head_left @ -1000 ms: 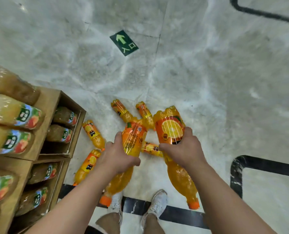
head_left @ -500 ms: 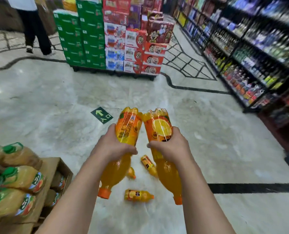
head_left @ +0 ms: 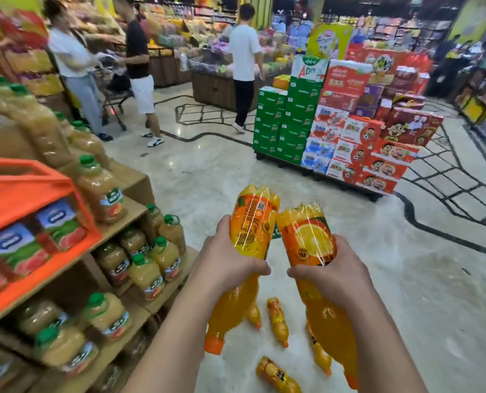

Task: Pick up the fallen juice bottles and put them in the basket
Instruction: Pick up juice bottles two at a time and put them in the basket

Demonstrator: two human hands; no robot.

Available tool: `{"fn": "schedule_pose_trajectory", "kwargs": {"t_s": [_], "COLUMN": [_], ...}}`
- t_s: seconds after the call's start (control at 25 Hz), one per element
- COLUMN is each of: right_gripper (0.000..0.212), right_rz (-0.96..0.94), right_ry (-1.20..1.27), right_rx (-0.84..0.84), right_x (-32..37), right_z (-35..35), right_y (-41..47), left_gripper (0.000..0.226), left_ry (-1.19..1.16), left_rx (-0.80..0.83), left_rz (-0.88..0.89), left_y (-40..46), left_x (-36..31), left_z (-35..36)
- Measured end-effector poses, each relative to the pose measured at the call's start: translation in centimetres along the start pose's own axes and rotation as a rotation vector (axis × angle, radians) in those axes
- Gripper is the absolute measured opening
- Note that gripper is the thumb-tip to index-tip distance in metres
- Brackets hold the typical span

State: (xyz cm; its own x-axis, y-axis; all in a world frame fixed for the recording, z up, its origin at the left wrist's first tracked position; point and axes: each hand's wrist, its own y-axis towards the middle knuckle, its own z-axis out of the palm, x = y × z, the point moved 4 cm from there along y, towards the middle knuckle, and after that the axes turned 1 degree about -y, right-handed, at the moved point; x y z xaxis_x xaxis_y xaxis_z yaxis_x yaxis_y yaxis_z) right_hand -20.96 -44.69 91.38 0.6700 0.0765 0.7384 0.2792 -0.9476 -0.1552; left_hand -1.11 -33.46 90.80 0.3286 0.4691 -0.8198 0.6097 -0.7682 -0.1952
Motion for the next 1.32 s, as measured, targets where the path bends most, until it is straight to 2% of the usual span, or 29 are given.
{"fn": "schedule_pose_trajectory", "kwargs": {"t_s": [0.32,0.44,0.52,0.68,0.8,1.04,1.16,1.32], "right_gripper": [0.090,0.086,0.087,0.095,0.091,0.096,0.089,0.105], "right_rz": [-0.293,-0.386,-0.461,-0.595,-0.650,-0.741,-0.786,-0.890], "right_ry": [-0.026,-0.057,-0.080,-0.185,-0.208,-0.239,-0.220,-0.294], "right_rx": [0.376,0.513,0.599,0.717,0.791,0.961,1.042,1.075], "right_x": [7.0,10.0,12.2,16.3,18.3,22.5,24.6,27.9], "right_z": [11.4,16.2,19.7,26.6,31.3,40.4,43.9,49.6], "right_y": [-8.8,-14.3,-19.4,-31.0,-40.0,-59.2,-65.9,-74.1], "left_gripper": [0.132,0.141,0.142,0.131,0.142,0.143,0.139,0.138], "left_ry": [0.052,0.028,0.014,-0.021,0.000,0.012,-0.020,-0.073], "left_rx": [-0.385,-0.463,-0.538,-0.706,-0.760,-0.893,-0.956,-1.038], "left_rz": [-0.295,-0.426,-0.490,-0.590,-0.629,-0.794,-0.836,-0.872], "left_y": [-14.8,-21.0,-26.0,-37.3,-45.6,-63.6,-69.5,-75.3], "left_x": [10.2,15.2,18.6,25.8,30.7,39.2,42.6,47.4], "left_z": [-10.7,-14.7,-17.7,-24.1,-28.9,-37.9,-40.9,-45.0]}}
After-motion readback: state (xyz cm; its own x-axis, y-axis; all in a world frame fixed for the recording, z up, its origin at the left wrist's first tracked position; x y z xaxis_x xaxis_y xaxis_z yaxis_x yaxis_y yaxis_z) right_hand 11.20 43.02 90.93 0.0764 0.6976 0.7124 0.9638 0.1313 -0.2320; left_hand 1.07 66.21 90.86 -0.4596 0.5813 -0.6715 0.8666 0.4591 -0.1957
